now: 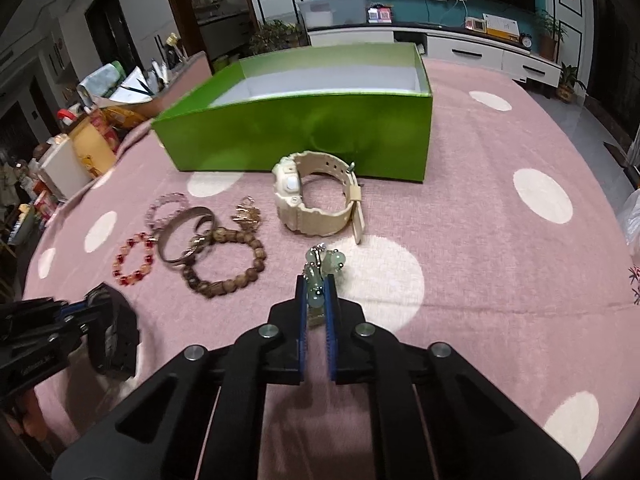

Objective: Organize jewelry
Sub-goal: 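Carry the black watch and green pendant into the green box and release both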

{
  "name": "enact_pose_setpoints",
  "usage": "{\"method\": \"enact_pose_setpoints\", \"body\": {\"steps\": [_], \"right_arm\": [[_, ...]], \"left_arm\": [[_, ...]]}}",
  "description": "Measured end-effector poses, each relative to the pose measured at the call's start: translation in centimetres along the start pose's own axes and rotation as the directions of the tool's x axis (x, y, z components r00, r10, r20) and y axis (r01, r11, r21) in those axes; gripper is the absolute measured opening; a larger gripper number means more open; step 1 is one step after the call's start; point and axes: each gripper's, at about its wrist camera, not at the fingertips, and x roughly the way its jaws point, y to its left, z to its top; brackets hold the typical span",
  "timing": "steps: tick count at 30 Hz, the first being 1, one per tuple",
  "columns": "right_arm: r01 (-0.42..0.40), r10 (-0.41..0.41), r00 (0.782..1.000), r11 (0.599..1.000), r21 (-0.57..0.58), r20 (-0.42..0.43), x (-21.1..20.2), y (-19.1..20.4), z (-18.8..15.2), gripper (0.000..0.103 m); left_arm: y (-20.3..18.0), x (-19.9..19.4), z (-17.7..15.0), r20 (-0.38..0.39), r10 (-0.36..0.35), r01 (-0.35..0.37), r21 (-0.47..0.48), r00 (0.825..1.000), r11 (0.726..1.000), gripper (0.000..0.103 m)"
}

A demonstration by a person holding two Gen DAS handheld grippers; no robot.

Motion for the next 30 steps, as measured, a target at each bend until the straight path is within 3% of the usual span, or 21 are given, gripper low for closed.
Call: {"method": "enact_pose_setpoints", "body": {"steps": [6,14,24,30], "right_arm": [[-0.025,0.026,0.998,1.0,-0.005,0.065,-3.4,-0.3,0.0,0.008],[-0.028,0.034,0.984,0.999,-0.036,0.177,-7.3,-0.5,2.8,0.008],[-0.013,0.025,0.969,0.999,-0.05,0.247,-7.2,-1.4,7.9,0.008],[-0.022,0.033,0.969,0.999,-0.049,0.244,-4.7,-1.8,11.4,0.008]], "left_arm": [[-0.5,-1.0,0.6,0.029,-0.015,0.014,0.009,0.999,1.0,0.009],[-1.5,-2.9,3.9,0.105,-0.03,0.028,0.026,0.994,0.999,0.009],[-2.3,-3.5,12.7,0.223,0.019,-0.025,0.026,0.975,0.999,0.009],[-2.8,-1.1,17.4,0.228,0.017,-0.024,0.03,0.974,0.999,0.009]]}}
